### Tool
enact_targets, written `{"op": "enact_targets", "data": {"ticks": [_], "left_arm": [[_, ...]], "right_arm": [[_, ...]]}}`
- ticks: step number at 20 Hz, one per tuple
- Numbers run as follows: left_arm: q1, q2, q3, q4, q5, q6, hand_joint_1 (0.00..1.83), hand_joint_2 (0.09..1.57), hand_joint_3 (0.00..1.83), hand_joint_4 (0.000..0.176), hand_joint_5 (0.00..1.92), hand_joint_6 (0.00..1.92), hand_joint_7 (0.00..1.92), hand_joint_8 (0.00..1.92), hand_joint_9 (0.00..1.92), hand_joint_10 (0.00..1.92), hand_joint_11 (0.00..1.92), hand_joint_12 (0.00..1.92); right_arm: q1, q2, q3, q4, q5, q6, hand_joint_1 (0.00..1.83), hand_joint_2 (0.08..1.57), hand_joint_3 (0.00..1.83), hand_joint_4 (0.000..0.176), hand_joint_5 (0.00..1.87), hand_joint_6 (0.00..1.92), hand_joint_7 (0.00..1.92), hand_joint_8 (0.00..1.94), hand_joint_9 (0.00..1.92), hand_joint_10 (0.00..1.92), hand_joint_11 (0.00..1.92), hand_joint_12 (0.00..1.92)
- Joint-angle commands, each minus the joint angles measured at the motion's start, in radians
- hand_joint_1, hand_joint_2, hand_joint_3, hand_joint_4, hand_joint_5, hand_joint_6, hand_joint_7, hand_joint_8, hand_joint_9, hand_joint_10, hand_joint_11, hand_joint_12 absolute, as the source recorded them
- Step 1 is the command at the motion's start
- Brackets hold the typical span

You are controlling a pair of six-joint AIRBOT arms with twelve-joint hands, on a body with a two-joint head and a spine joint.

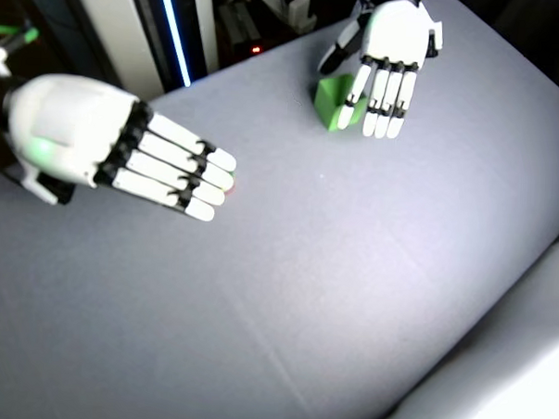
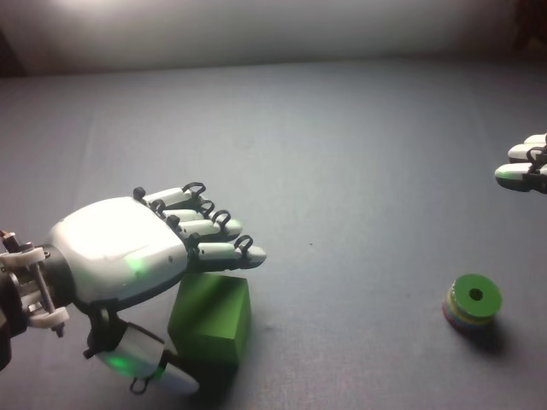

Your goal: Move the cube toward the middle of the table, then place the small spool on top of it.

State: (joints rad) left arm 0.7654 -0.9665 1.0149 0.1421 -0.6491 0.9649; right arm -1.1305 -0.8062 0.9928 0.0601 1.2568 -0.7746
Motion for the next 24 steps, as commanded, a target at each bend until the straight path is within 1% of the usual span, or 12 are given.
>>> {"op": "enact_targets", "data": {"ticks": [1, 3, 4, 5, 6, 7, 10, 12, 14, 17, 22, 24], "left_arm": [[-0.012, -0.007, 0.003, -0.014, -0.104, 0.010, 0.66, 0.83, 0.00, 0.148, 0.46, 0.00, 0.48, 0.00, 0.52, 0.01, 0.11, 0.75], [-0.015, -0.019, 0.012, -0.026, -0.109, 0.010, 0.80, 0.95, 0.00, 0.058, 0.76, 0.01, 0.73, 0.01, 0.75, 0.04, 0.26, 0.88], [-0.015, -0.023, 0.016, -0.037, -0.117, 0.010, 0.96, 1.09, 0.00, 0.152, 0.91, 0.81, 0.92, 0.01, 0.89, 0.04, 0.33, 0.91], [-0.015, -0.024, 0.019, -0.050, -0.128, 0.010, 1.16, 1.14, 0.00, 0.000, 0.96, 0.84, 0.92, 0.98, 1.00, 0.07, 0.41, 1.00], [-0.015, -0.021, 0.019, -0.061, -0.144, 0.010, 1.23, 1.16, 0.00, 0.000, 0.93, 0.80, 0.90, 1.29, 0.93, 0.73, 0.50, 1.31], [-0.016, -0.018, 0.020, -0.071, -0.157, 0.010, 1.24, 1.15, 0.00, 0.000, 0.94, 0.78, 0.90, 1.35, 0.86, 1.07, 0.51, 1.46], [-0.021, -0.016, 0.030, -0.099, -0.190, 0.010, 1.27, 1.11, 0.00, 0.000, 1.06, 0.58, 0.99, 1.22, 0.85, 1.10, 0.46, 1.51], [-0.042, -0.017, 0.043, -0.114, -0.208, 0.010, 1.18, 1.08, 0.00, 0.000, 1.07, 0.81, 0.94, 1.14, 0.81, 1.44, 0.50, 1.78], [-0.086, -0.030, 0.067, -0.117, -0.214, 0.010, 1.10, 1.12, 0.00, 0.000, 0.97, 0.99, 0.88, 1.14, 0.69, 1.41, 0.32, 1.80], [-0.166, -0.077, 0.121, -0.115, -0.177, 0.010, 1.23, 1.17, 0.00, 0.000, 0.94, 0.83, 0.83, 1.45, 0.58, 1.40, 0.31, 1.90], [-0.242, -0.168, 0.189, -0.104, -0.118, 0.010, 1.25, 1.14, 0.00, 0.000, 0.96, 0.79, 0.92, 1.30, 0.75, 0.79, 0.28, 1.48], [-0.253, -0.201, 0.209, -0.107, -0.103, 0.010, 1.27, 1.11, 0.00, 0.000, 1.04, 0.65, 1.00, 1.17, 0.95, 0.57, 0.56, 1.24]], "right_arm": [[0.005, 0.001, 0.005, 0.018, 0.117, 0.007, 0.74, 1.34, 0.00, 0.000, 0.50, 0.00, 0.41, 0.01, 0.41, 0.01, 0.31, 0.36], [0.005, 0.001, 0.005, 0.018, 0.116, 0.007, 0.76, 1.34, 0.00, 0.000, 0.50, 0.00, 0.41, 0.00, 0.41, 0.00, 0.30, 0.36], [0.005, 0.001, 0.005, 0.019, 0.116, 0.007, 0.72, 1.34, 0.00, 0.000, 0.49, 0.00, 0.40, 0.00, 0.40, 0.00, 0.29, 0.36], [0.005, 0.001, 0.006, 0.019, 0.116, 0.007, 0.74, 1.34, 0.00, 0.000, 0.50, 0.00, 0.41, 0.01, 0.41, 0.00, 0.30, 0.36], [0.005, 0.001, 0.006, 0.019, 0.116, 0.007, 0.74, 1.34, 0.00, 0.000, 0.51, 0.00, 0.41, 0.00, 0.41, 0.00, 0.31, 0.36], [0.004, 0.001, 0.006, 0.021, 0.116, 0.007, 0.75, 1.33, 0.00, 0.000, 0.51, 0.00, 0.41, 0.01, 0.41, 0.00, 0.31, 0.36], [0.002, -0.001, 0.007, 0.023, 0.116, 0.007, 0.76, 1.34, 0.00, 0.000, 0.51, 0.00, 0.41, 0.00, 0.40, 0.00, 0.30, 0.36], [0.001, -0.002, 0.008, 0.023, 0.116, 0.007, 0.74, 1.34, 0.00, 0.000, 0.50, 0.00, 0.40, 0.00, 0.40, 0.00, 0.30, 0.36], [0.001, -0.003, 0.011, 0.023, 0.116, 0.007, 0.74, 1.34, 0.00, 0.000, 0.51, 0.00, 0.40, 0.00, 0.37, 0.00, 0.26, 0.36], [0.001, -0.007, 0.013, 0.023, 0.116, 0.007, 0.72, 1.34, 0.00, 0.000, 0.51, 0.00, 0.41, 0.00, 0.37, 0.00, 0.26, 0.36], [0.005, -0.013, 0.017, 0.023, 0.116, 0.007, 0.74, 1.34, 0.00, 0.000, 0.51, 0.00, 0.40, 0.00, 0.37, 0.00, 0.25, 0.36], [0.007, -0.013, 0.019, 0.023, 0.116, 0.007, 0.69, 1.35, 0.00, 0.000, 0.50, 0.00, 0.40, 0.00, 0.36, 0.00, 0.25, 0.36]]}}
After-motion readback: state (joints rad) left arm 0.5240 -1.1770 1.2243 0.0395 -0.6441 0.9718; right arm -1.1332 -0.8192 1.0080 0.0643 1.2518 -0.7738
